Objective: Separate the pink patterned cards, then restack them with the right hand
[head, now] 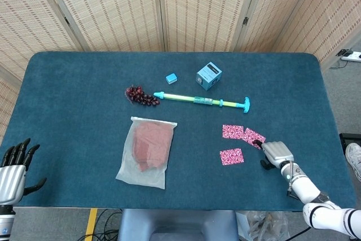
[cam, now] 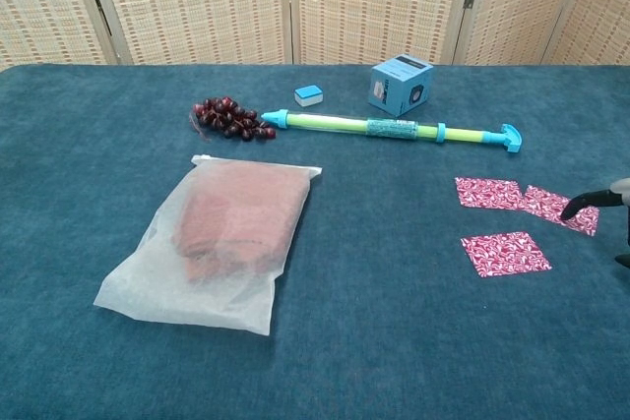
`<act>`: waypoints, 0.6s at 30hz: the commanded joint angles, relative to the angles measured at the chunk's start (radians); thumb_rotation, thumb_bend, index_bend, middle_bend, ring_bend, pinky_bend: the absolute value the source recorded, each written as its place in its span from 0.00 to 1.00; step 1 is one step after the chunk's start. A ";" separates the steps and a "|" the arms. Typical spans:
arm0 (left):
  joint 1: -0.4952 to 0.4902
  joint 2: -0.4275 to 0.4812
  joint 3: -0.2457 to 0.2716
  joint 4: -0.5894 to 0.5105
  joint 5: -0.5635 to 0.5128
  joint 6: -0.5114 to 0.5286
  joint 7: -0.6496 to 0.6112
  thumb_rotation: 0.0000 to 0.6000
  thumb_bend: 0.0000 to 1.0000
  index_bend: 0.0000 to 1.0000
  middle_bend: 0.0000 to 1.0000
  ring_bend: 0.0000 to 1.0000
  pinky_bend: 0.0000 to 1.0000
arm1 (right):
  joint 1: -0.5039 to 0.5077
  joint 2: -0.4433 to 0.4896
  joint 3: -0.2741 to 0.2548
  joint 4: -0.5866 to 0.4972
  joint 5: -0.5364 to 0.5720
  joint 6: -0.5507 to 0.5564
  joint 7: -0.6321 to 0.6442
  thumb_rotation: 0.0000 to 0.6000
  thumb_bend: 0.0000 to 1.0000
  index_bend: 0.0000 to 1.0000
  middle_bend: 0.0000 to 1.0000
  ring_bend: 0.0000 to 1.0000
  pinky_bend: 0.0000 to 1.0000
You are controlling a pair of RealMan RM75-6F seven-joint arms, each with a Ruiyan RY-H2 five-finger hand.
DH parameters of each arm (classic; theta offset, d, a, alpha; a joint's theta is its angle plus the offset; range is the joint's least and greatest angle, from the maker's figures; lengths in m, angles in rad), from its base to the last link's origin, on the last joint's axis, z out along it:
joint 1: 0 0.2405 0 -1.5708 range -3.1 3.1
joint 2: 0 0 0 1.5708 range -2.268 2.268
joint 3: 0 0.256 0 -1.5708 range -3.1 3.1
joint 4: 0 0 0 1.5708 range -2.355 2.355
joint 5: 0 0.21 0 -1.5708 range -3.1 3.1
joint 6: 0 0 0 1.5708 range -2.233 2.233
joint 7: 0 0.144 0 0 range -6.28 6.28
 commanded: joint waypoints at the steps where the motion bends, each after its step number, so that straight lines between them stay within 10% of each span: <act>1: 0.001 0.001 -0.001 0.000 -0.001 0.003 0.000 1.00 0.23 0.16 0.03 0.02 0.09 | -0.002 0.008 0.000 0.007 0.013 0.003 -0.006 1.00 0.51 0.13 0.96 1.00 1.00; 10: 0.000 0.003 -0.004 -0.004 0.002 0.004 0.002 1.00 0.23 0.16 0.03 0.02 0.09 | -0.044 0.030 0.068 -0.033 -0.088 0.095 0.102 1.00 0.50 0.13 0.93 1.00 1.00; 18: -0.008 0.006 -0.007 -0.014 0.017 0.006 0.000 1.00 0.23 0.16 0.03 0.02 0.09 | -0.041 -0.013 0.156 -0.031 -0.097 0.151 0.144 1.00 0.30 0.14 0.90 1.00 1.00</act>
